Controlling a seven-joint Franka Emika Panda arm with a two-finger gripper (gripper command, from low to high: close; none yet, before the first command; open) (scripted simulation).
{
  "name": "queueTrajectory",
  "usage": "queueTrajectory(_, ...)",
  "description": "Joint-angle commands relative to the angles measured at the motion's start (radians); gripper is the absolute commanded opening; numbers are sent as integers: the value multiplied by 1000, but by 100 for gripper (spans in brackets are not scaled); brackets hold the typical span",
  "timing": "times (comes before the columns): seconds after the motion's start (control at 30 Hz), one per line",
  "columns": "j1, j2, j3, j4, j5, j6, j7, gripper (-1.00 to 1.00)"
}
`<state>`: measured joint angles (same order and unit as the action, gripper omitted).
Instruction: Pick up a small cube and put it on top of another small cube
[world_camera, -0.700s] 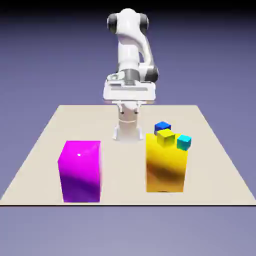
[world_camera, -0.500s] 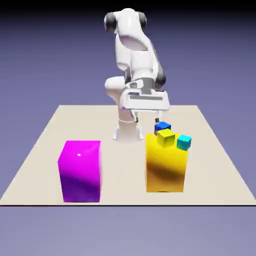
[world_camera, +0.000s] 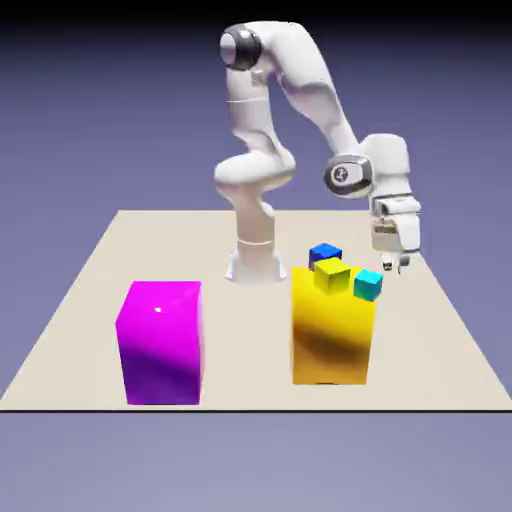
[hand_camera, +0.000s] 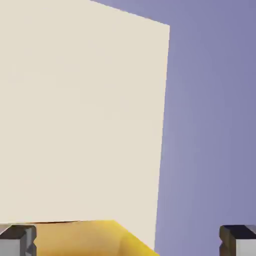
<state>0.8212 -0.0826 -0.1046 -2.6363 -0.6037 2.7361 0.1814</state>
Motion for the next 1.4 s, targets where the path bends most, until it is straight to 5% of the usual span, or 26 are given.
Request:
queueTrajectory(0.0,32,27,-14,-7,-21,-19,-19,0)
queueTrajectory(0.27,217,174,-112,-80,-113,-125,-98,0)
queueTrajectory(0.5,202,417,-173,-19,-307,56,67,0)
queueTrajectory(0.53,202,417,-173,-19,-307,56,67,-100)
queueTrajectory(1.37,-30,-380,39,16,62,-563,-746,-100)
